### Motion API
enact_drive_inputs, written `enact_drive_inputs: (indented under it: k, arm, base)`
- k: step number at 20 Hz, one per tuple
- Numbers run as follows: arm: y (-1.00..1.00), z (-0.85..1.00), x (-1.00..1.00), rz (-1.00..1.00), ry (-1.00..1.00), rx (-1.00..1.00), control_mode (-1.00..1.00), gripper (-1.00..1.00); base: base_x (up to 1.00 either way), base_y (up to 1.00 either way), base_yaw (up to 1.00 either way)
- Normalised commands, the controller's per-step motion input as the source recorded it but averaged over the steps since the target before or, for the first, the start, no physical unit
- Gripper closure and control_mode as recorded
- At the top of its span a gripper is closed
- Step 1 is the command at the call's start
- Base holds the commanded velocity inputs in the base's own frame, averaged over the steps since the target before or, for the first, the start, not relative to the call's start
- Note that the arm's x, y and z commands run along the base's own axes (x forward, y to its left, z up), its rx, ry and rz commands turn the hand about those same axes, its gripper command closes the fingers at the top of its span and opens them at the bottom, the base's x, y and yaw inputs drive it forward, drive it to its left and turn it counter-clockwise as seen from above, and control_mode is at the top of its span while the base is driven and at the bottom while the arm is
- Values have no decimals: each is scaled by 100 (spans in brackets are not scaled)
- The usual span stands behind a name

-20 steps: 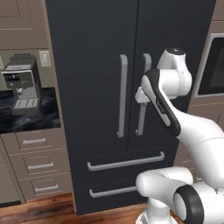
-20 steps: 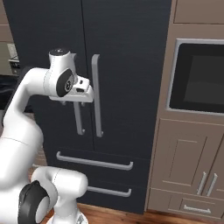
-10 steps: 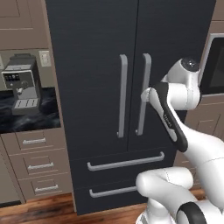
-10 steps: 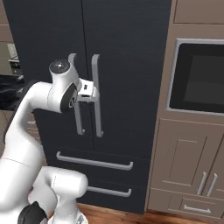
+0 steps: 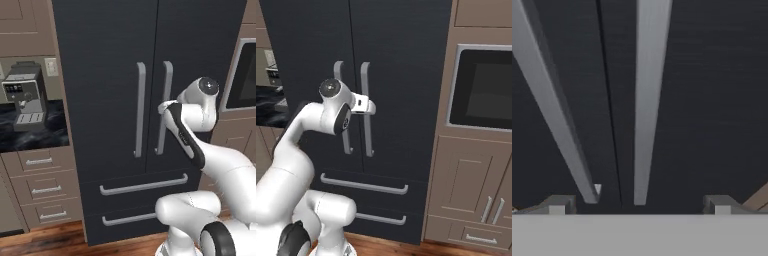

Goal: Open the fridge, grab two sodas, and place both sodas inside the bowl with ice on the dining counter.

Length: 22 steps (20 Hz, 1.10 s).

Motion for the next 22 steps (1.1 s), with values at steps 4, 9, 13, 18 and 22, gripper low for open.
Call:
enact_drive_inputs:
  k: [4,9,13,18,22]
  arm:
    - [7,0,64,-2,4,4,-100,-100]
    - [0,0,56,0,1,5,-100,-100]
    - [-3,-6,50,0,0,2,-100,-100]
    - [-6,-8,47,0,0,0,-100,-100]
    - [-13,-9,46,0,0,0,-100,-100]
  base:
    - [0,0,0]
    - [0,0,0]
    - [0,0,0]
    - [0,0,0]
    - [0,0,0]
